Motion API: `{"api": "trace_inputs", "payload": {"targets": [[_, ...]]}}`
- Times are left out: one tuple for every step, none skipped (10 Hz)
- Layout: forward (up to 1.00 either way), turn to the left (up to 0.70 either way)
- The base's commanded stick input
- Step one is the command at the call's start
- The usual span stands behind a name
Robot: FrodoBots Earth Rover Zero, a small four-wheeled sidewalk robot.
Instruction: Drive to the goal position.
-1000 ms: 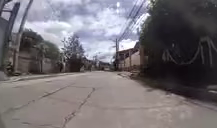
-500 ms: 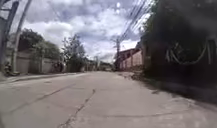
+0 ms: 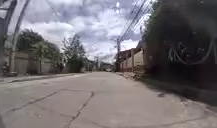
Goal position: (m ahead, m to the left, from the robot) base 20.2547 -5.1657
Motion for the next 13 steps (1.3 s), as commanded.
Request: {"api": "trace_inputs", "payload": {"targets": [[0.50,0.00],[0.50,0.00],[0.50,0.00],[0.50,0.00],[0.50,0.00],[0.50,0.00],[0.50,0.00],[0.50,0.00],[0.50,0.00],[0.50,0.00],[0.50,0.00],[0.50,0.00],[0.50,0.00]]}}
